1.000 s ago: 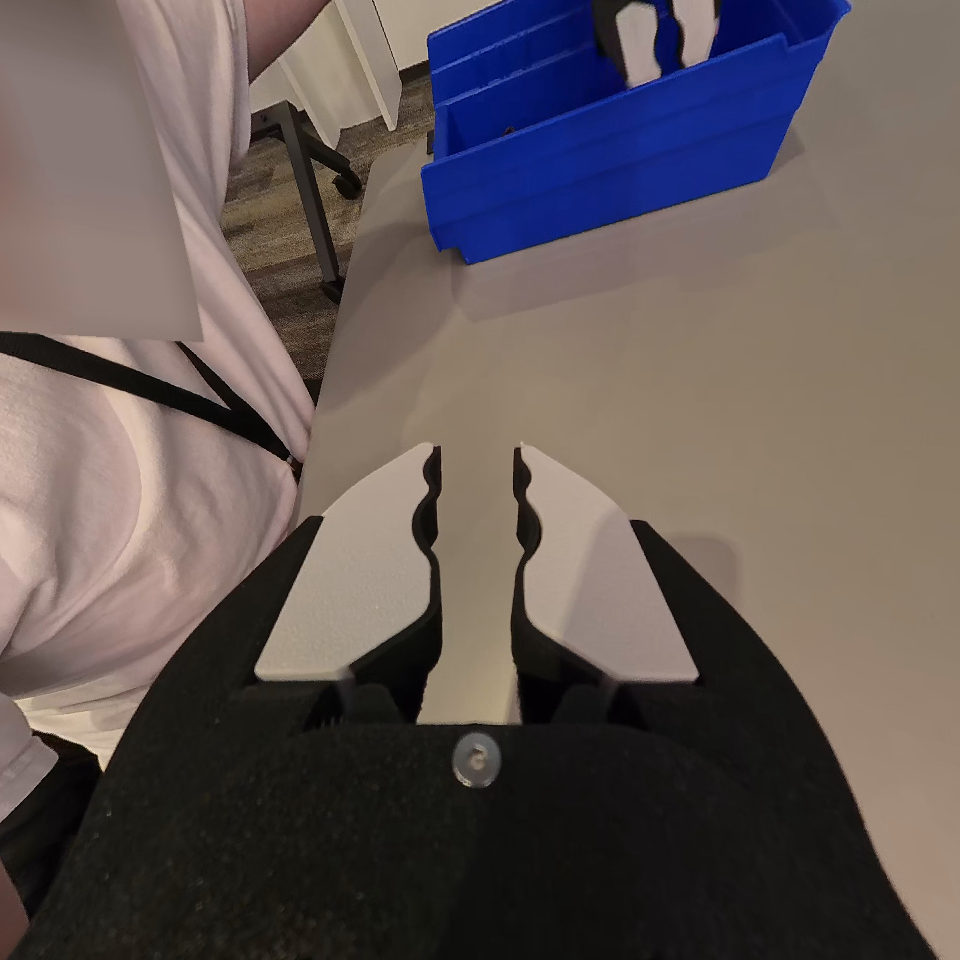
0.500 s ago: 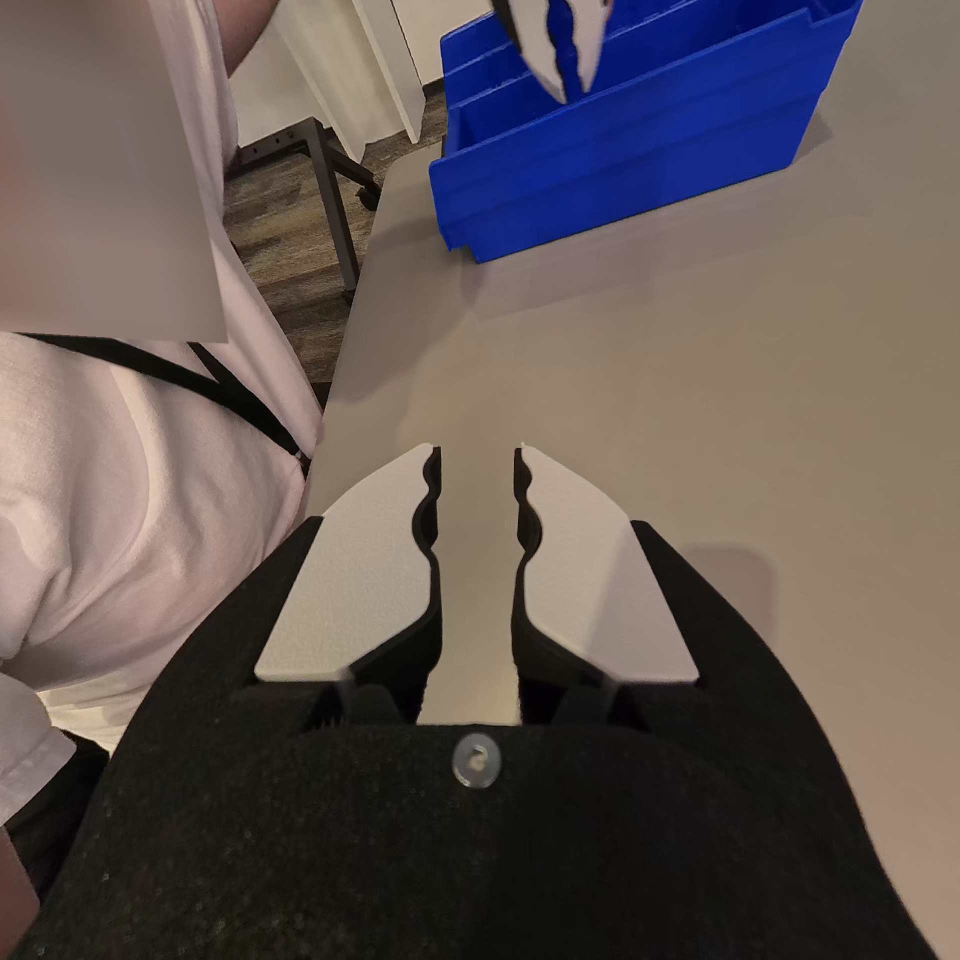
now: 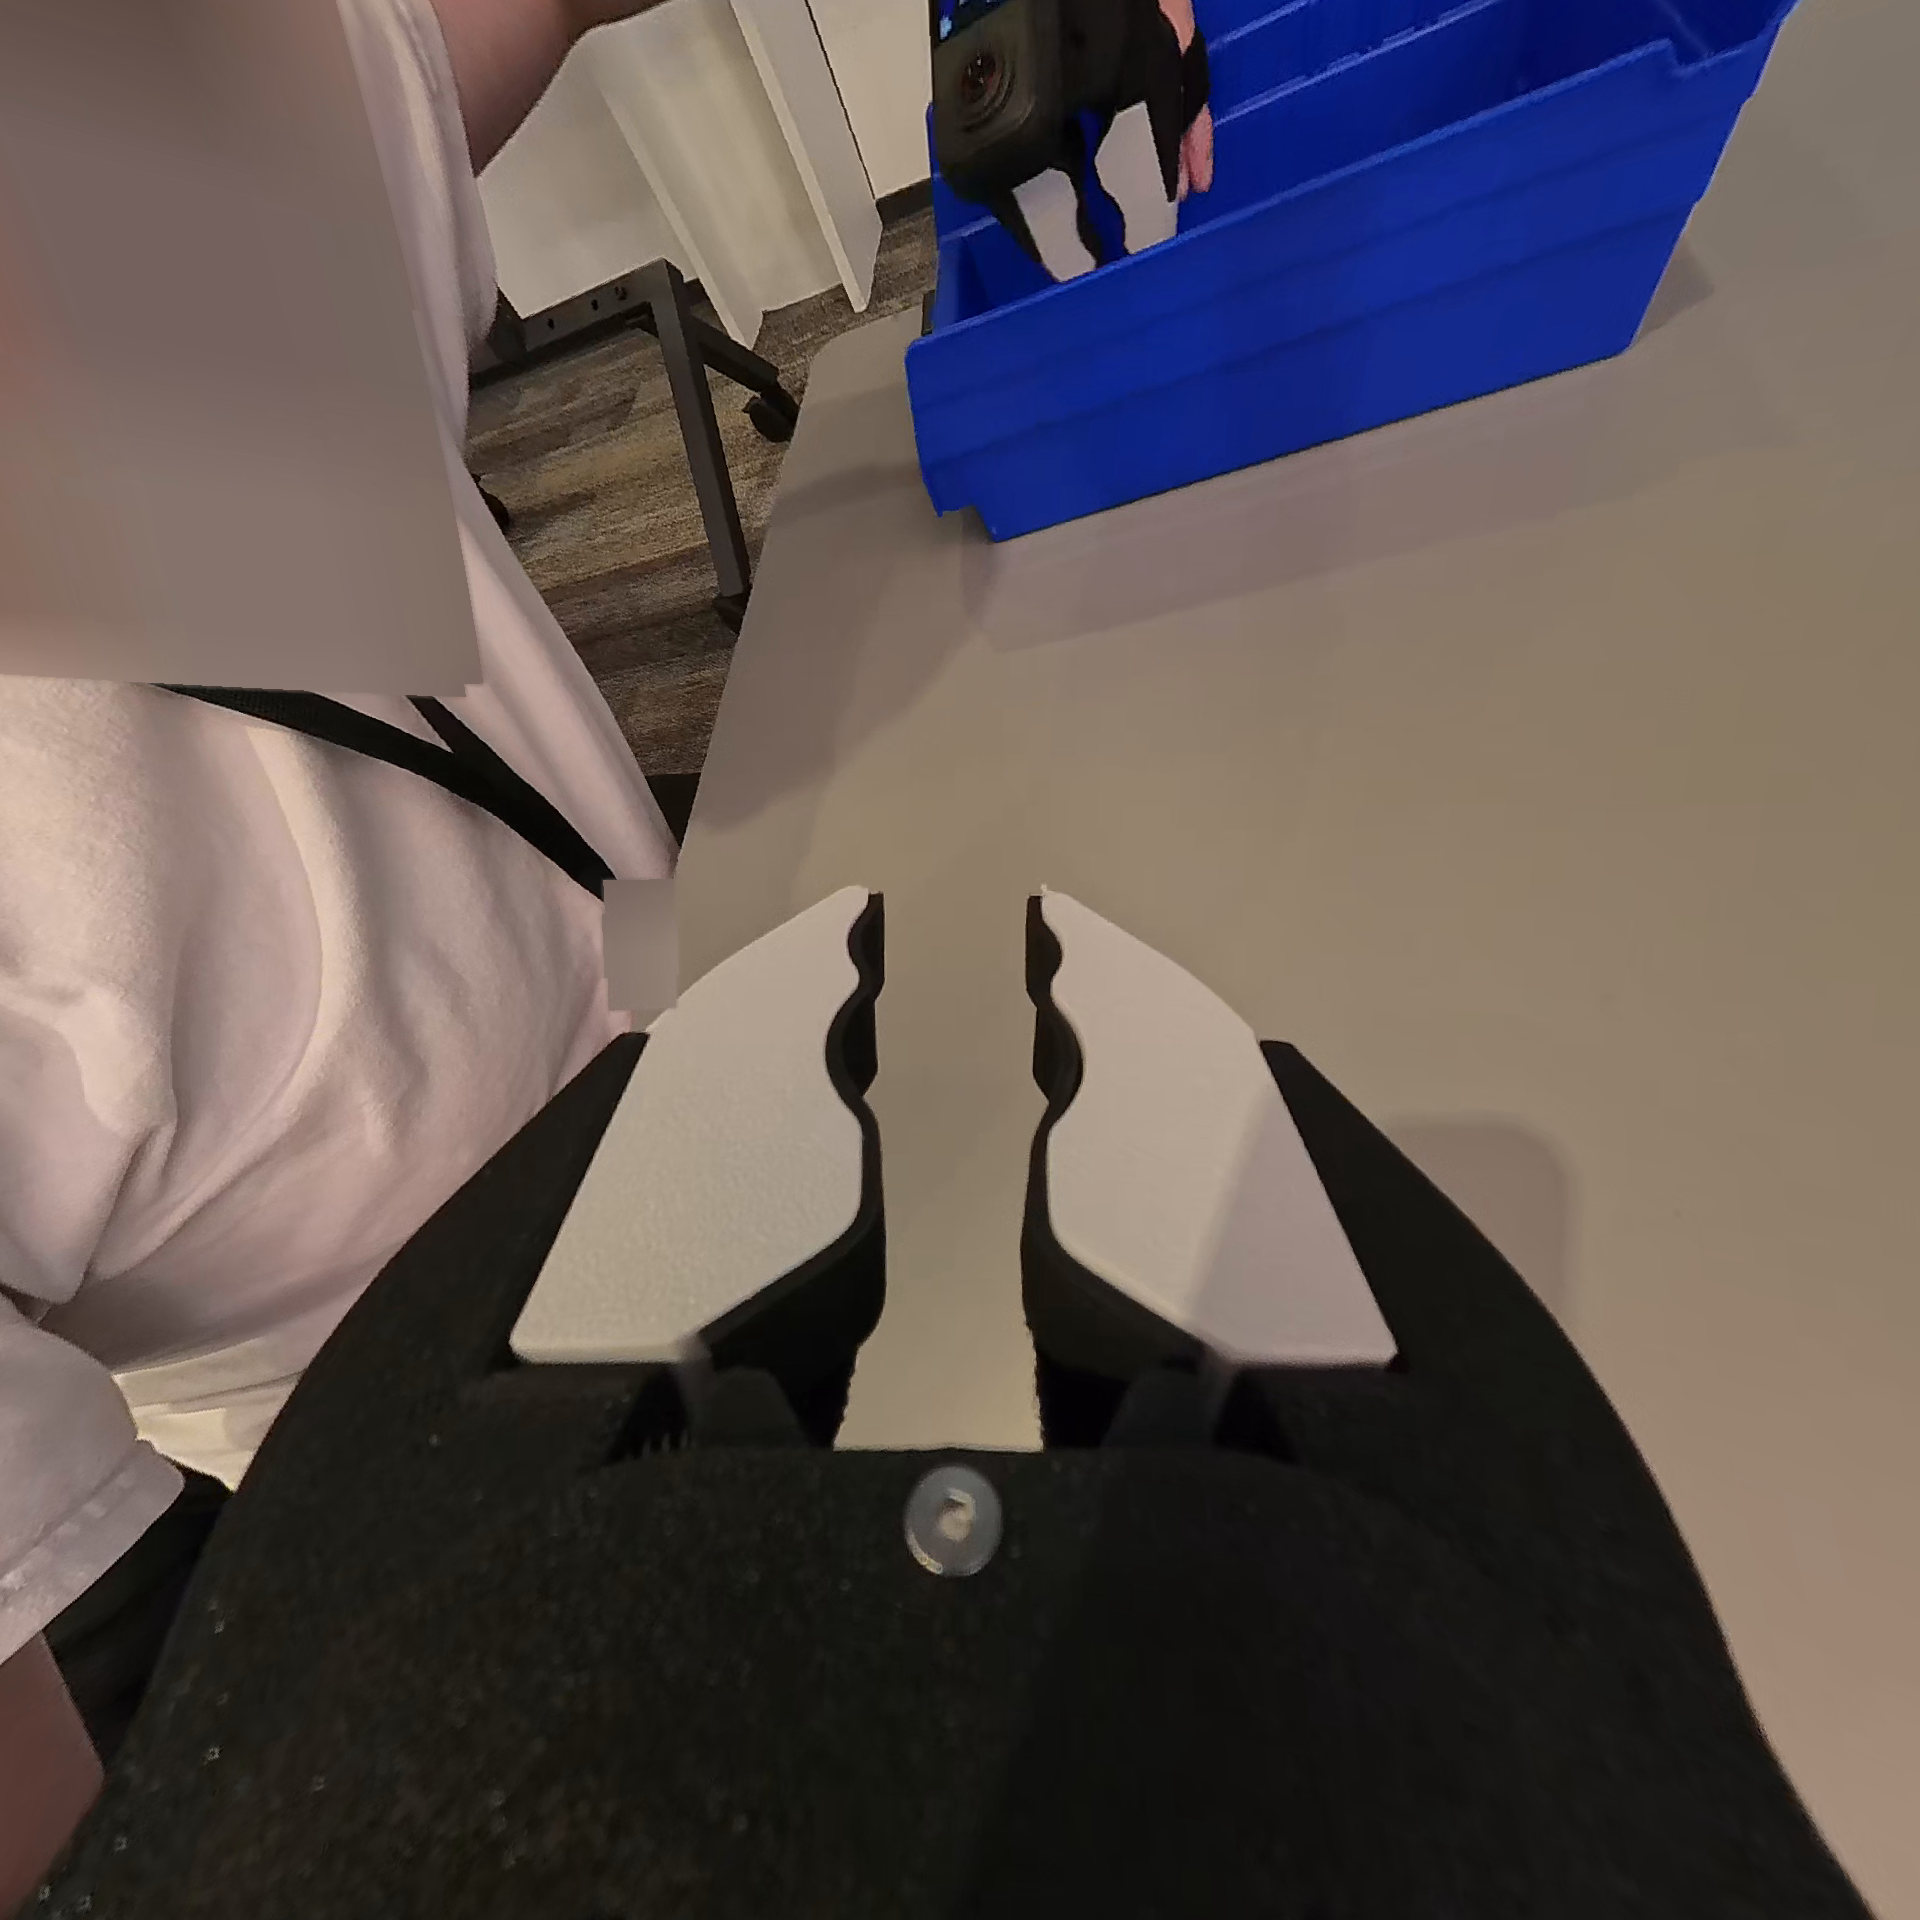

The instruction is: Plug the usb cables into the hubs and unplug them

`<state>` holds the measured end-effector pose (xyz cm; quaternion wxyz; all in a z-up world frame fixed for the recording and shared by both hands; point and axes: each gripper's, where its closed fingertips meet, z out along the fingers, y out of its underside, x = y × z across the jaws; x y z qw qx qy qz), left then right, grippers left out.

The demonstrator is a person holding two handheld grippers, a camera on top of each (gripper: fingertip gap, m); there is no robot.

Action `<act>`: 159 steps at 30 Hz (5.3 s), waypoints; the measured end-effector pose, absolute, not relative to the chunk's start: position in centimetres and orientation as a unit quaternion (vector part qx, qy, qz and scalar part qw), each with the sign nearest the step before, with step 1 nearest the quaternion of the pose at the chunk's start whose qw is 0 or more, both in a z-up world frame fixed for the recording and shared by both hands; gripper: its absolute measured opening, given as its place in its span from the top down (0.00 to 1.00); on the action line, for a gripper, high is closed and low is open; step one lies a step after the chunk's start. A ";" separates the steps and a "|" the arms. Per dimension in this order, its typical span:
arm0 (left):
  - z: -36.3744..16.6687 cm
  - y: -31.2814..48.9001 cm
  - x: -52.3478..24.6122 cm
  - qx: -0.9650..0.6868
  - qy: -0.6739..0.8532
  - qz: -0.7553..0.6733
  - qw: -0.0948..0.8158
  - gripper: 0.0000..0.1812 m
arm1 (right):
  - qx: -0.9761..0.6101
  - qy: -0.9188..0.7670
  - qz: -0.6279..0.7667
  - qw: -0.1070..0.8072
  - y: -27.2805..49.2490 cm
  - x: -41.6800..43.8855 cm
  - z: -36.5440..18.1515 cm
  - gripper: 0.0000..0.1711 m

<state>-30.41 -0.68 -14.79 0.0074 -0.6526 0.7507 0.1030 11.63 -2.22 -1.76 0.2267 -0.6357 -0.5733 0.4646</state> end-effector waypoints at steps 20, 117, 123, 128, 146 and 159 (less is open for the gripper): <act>-15.3 -0.3 -29.5 -0.663 0.743 0.095 0.017 0.93 | -0.624 -0.582 0.472 0.221 -3.4 11.8 -1.2 0.88; -8.0 9.7 -27.8 -0.742 0.645 0.140 0.116 0.76 | -0.643 -0.494 0.513 0.281 -3.3 22.5 -0.7 0.88; -11.7 12.1 -27.8 -0.705 0.691 0.123 0.105 0.76 | -0.650 -0.489 0.518 0.264 -3.0 20.6 -1.3 0.88; -13.7 12.6 -28.2 -0.687 0.714 0.110 0.073 0.76 | -0.652 -0.482 0.527 0.253 -2.2 19.5 -1.3 0.88; -14.9 11.2 -30.0 -0.733 0.672 0.099 -0.043 0.81 | -0.633 -0.507 0.539 0.226 -3.1 18.0 -1.7 0.89; 0.2 12.9 -31.9 -0.713 0.601 0.357 0.054 0.81 | -0.602 -0.511 0.560 0.251 -4.2 19.5 -1.3 0.89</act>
